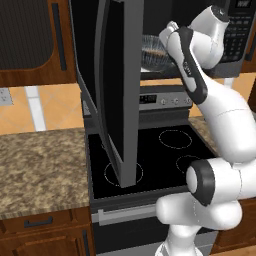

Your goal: Open the microwave, place the bowl with waffle inside the microwave, then close the microwave door and turn it on.

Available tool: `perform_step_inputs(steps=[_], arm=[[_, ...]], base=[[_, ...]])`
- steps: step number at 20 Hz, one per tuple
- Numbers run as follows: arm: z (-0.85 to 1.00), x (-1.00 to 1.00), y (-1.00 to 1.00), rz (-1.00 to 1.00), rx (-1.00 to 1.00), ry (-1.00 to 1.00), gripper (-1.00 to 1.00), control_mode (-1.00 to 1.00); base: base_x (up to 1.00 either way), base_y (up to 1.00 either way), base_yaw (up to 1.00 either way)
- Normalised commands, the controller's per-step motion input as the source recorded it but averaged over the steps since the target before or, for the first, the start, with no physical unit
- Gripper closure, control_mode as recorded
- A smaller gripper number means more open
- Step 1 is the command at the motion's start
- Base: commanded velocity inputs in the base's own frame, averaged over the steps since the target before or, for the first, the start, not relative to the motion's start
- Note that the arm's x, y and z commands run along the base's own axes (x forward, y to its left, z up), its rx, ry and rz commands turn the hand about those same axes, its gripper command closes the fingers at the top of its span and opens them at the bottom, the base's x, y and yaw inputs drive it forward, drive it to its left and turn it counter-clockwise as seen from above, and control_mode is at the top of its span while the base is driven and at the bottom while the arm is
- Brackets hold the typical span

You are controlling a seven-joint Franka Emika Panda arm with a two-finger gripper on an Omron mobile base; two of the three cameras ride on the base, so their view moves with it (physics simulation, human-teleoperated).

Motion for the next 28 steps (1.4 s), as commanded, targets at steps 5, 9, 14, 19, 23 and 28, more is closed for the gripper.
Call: perform_step_inputs(steps=[5,9,14,19,23,28], arm=[[0.0,0.63,0.0,0.0,0.0,0.0,1.0,-1.0],[-0.05,0.48,0.05,0.0,0.0,0.0,1.0,-1.0],[-0.26,0.2,0.07,0.0,0.0,0.0,1.0,-1.0],[-0.19,0.22,0.12,0.0,0.0,0.0,1.0,-1.0],[-0.04,0.07,0.05,0.0,0.0,0.0,1.0,-1.0],[0.0,0.0,0.0,0.0,0.0,0.0,1.0,-1.0]], base=[[0.0,0.0,0.0],[0.0,0.0,0.0],[0.0,0.0,0.0],[0.0,0.0,0.0],[0.0,0.0,0.0],[0.0,0.0,0.0]])
